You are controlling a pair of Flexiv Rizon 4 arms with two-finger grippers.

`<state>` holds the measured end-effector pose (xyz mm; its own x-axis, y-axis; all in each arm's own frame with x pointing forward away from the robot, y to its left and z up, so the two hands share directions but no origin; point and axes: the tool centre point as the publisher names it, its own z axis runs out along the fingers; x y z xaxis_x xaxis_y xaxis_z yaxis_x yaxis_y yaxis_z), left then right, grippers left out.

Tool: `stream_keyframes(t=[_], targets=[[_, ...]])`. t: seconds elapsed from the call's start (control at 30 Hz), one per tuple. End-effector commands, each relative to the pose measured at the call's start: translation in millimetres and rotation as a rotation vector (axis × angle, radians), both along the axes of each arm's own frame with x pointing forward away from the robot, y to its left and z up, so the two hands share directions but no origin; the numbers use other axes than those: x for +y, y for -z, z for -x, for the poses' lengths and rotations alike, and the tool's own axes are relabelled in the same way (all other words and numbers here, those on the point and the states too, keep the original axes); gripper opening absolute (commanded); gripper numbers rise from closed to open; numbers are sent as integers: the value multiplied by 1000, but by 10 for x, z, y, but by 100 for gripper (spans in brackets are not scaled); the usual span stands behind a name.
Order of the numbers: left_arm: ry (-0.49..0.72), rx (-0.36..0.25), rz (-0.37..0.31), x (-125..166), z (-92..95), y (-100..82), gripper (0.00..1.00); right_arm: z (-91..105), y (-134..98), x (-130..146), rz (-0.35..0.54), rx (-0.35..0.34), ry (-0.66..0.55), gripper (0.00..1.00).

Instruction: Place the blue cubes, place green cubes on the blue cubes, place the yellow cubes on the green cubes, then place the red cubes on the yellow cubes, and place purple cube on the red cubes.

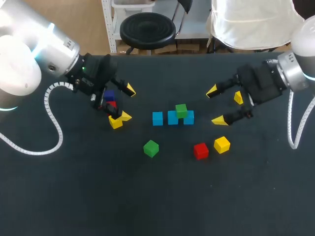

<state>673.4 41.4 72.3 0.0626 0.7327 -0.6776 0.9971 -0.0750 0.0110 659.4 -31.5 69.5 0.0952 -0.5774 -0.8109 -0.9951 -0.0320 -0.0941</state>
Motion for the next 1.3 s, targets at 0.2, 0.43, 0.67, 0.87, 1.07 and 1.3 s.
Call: stream_keyframes(t=[0.2, 0.43, 0.67, 0.87, 1.07, 1.3], targets=[[3, -2, 4, 10, -2, 8, 100, 28, -14, -12, 1, -3, 4, 100], [3, -2, 4, 10, -2, 8, 100, 28, -14, -12, 1, -3, 4, 100], [209, -53, 19, -35, 257, -51, 100, 28, -14, -12, 1, -3, 4, 100], [452, -97, -60, -71, 656, -15, 100, 28, -14, -12, 1, -3, 4, 100], [512, -76, -115, -79, 836, 46, 100, 28, -14, -12, 1, -3, 4, 100], [512, -76, -115, -79, 836, 46, 100, 28, -14, -12, 1, -3, 4, 100]])
